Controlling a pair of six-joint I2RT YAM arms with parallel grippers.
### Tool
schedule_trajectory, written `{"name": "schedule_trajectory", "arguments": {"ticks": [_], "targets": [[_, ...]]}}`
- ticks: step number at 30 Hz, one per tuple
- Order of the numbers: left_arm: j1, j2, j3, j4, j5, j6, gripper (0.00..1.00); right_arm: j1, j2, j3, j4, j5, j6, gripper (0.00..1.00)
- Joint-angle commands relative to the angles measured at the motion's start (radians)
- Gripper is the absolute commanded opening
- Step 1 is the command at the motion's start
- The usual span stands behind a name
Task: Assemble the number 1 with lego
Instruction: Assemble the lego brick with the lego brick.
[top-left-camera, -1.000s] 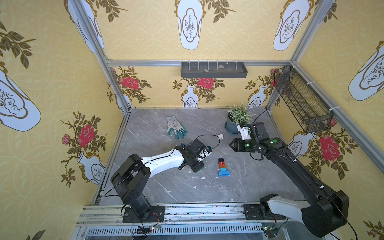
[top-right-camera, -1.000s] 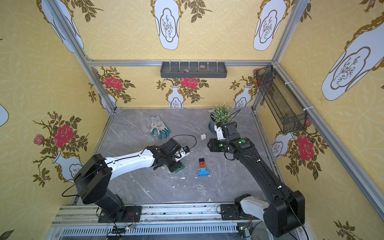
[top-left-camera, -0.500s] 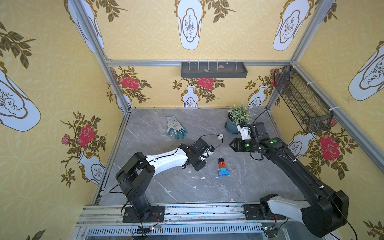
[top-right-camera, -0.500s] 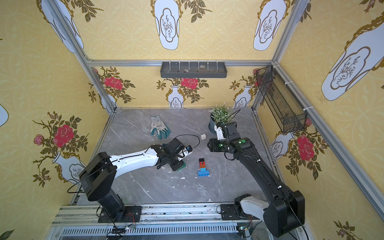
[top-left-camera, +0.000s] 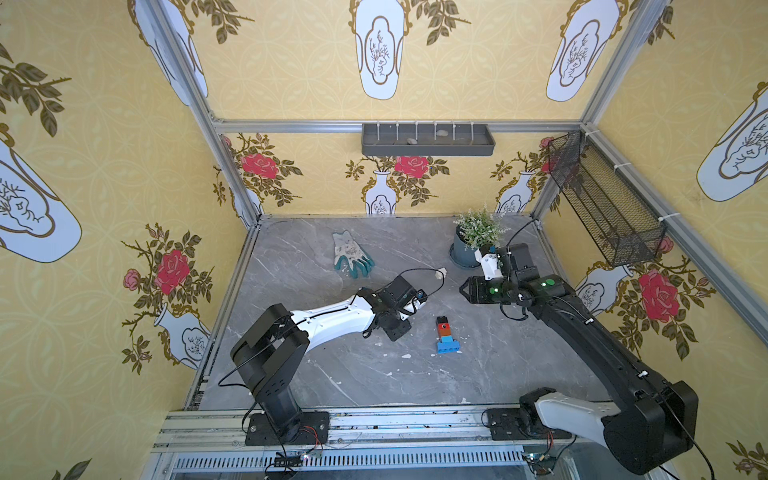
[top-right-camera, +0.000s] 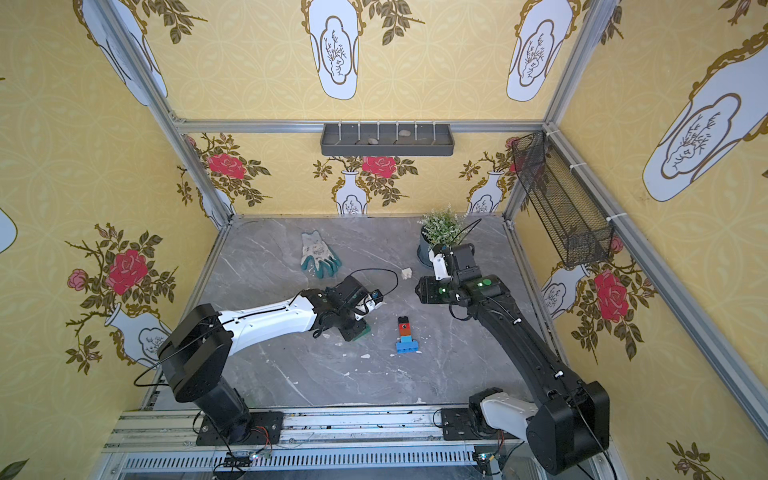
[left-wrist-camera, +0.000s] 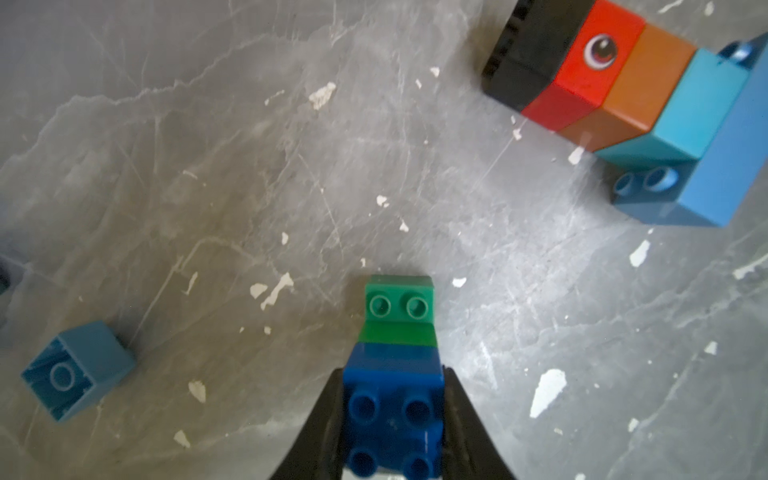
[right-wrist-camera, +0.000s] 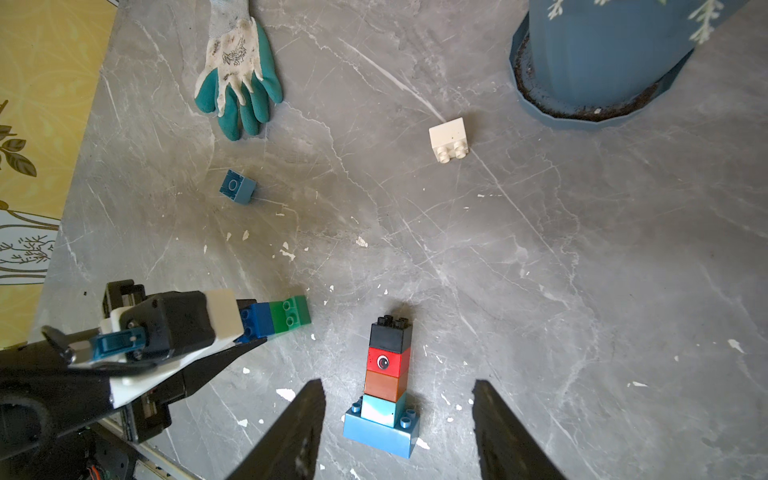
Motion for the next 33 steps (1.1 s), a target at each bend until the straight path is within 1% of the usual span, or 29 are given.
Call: {"name": "schedule_trajectory", "arguments": {"ticks": [1,4,5,6,10,12,14,16,18,20,21,23,25,30,33], "targets": [[0.011,-0.049,-0.012,-0.075,-0.036,-0.036,0.56,-0.001,-0.007,-0.001,0.003,0.004,-0.005,0.59],[0.015,-0.136,-0.016,-0.027,-0.037,-0.048,0.88,-0.001,-0.008,-0.005,0.002,0.004,-0.005,0.59],[0.015,-0.164,-0.023,-0.007,-0.028,-0.053,0.98,-0.001,-0.009,-0.005,0.003,0.003,-0.006,0.59],[0.016,-0.188,-0.032,0.010,-0.020,-0.057,0.99,-0.001,-0.009,-0.005,0.005,0.004,-0.005,0.59],[0.018,-0.285,-0.076,0.077,0.017,-0.100,1.00,-0.003,-0.005,-0.004,0.010,-0.002,-0.002,0.59],[0.034,-0.351,-0.114,0.124,0.032,-0.159,0.99,-0.003,-0.005,-0.005,0.015,-0.007,0.001,0.59],[0.061,-0.422,-0.152,0.174,0.037,-0.246,0.99,-0.003,0.000,-0.001,0.021,-0.022,0.009,0.59],[0.088,-0.481,-0.179,0.190,0.003,-0.347,0.99,-0.001,0.016,0.006,0.030,-0.055,0.036,0.58],[0.126,-0.526,-0.203,0.181,-0.025,-0.466,0.98,0.005,0.046,0.020,0.040,-0.095,0.075,0.57],[0.183,-0.568,-0.227,0.154,-0.017,-0.621,0.96,0.026,0.092,0.041,0.043,-0.124,0.110,0.56],[0.213,-0.585,-0.242,0.142,0.010,-0.682,0.96,0.040,0.109,0.051,0.044,-0.135,0.123,0.55],[0.271,-0.620,-0.296,0.163,0.094,-0.796,0.96,0.100,0.164,0.073,0.058,-0.151,0.149,0.54],[0.294,-0.648,-0.344,0.175,0.139,-0.864,0.95,0.170,0.216,0.092,0.075,-0.156,0.172,0.53],[0.305,-0.667,-0.422,0.192,0.235,-1.037,0.88,0.305,0.358,0.140,0.107,-0.176,0.216,0.48],[0.305,-0.661,-0.487,0.276,0.308,-1.143,0.83,0.351,0.417,0.156,0.134,-0.183,0.231,0.43]]}}
